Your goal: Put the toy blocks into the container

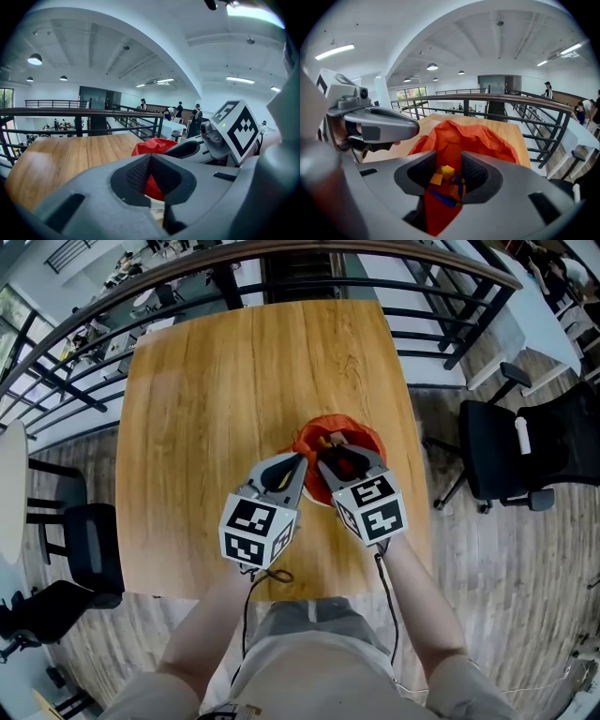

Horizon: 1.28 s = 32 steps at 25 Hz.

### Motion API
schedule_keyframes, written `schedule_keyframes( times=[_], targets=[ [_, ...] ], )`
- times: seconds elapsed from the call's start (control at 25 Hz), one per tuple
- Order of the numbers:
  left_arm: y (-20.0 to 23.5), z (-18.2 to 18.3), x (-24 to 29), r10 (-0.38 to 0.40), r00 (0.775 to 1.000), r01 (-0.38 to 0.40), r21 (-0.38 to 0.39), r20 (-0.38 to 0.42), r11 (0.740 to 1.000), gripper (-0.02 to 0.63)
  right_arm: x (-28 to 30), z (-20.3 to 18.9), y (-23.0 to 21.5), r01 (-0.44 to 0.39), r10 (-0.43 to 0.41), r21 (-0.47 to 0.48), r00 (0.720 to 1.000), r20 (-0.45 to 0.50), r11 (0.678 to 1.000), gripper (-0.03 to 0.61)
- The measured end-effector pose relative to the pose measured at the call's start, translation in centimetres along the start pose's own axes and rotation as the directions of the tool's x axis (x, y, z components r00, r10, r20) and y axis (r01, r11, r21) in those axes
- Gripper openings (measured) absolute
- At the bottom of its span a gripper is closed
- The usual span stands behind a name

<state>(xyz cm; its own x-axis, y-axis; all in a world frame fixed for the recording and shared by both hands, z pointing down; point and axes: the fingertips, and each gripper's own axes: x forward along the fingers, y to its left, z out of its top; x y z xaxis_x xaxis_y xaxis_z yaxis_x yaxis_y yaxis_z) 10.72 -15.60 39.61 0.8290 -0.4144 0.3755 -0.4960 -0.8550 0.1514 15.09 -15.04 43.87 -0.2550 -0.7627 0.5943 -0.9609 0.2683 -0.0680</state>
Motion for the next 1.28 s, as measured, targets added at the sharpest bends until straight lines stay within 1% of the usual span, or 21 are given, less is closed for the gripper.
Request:
schedule_keyframes(
  times=[0.24, 0.44, 0.6, 0.72, 0.92, 1.0, 1.08, 1.16, 1.28],
  targets=[
    [-0.1, -0.4, -0.2, 0.000, 1.000, 0.000, -0.005, -0.006, 1.000, 0.012, -0.3, -0.1, -0.1, 0.013, -0.013, -0.003, 1.000, 0.005, 1.000, 0.152],
    [-0.2, -0.2, -0.4, -0.002, 1.000, 0.002, -0.002, 0.000, 1.000, 0.012, -0.8, -0.1, -0.4, 0.016, -0.016, 0.014, 1.000, 0.016, 1.000, 0.152],
    [-0.3, 0.5, -1.1, 0.004, 1.000, -0.004, 0.005, 0.011, 1.000, 0.012, -1.8, 0.5, -0.4, 0.028, -0.030, 0.028, 0.998, 0.048, 0.999, 0.149],
    [-0.8, 1.5, -1.7, 0.003, 1.000, -0.004, 0.016, 0.030, 1.000, 0.012, -3.2, 1.3, -0.7, 0.054, -0.056, 0.033, 0.995, 0.087, 0.998, 0.126],
    [-2.0, 3.6, -3.0, -0.006, 0.997, 0.002, 0.053, 0.074, 0.999, 0.012, -6.3, 3.2, -1.3, 0.095, -0.101, 0.041, 0.981, 0.164, 0.995, 0.072],
    [-2.8, 4.7, -3.6, -0.008, 0.996, 0.000, 0.086, 0.093, 0.996, 0.012, -8.0, 4.2, -1.3, 0.104, -0.110, 0.037, 0.975, 0.193, 0.994, 0.064],
    [-3.8, 6.1, -4.6, -0.010, 0.993, -0.007, 0.143, 0.117, 0.990, 0.012, -9.9, 5.2, -0.8, 0.116, -0.114, 0.001, 0.971, 0.212, 0.993, 0.048],
    [-4.9, 7.5, -5.7, -0.016, 0.989, -0.012, 0.194, 0.146, 0.981, 0.012, -11.9, 6.3, 0.0, 0.134, -0.120, -0.047, 0.964, 0.236, 0.990, 0.044],
    [-6.2, 9.4, -7.5, -0.029, 0.981, -0.016, 0.232, 0.189, 0.973, 0.012, -14.7, 7.8, 1.3, 0.143, -0.115, -0.077, 0.952, 0.285, 0.987, 0.044]
  ],
)
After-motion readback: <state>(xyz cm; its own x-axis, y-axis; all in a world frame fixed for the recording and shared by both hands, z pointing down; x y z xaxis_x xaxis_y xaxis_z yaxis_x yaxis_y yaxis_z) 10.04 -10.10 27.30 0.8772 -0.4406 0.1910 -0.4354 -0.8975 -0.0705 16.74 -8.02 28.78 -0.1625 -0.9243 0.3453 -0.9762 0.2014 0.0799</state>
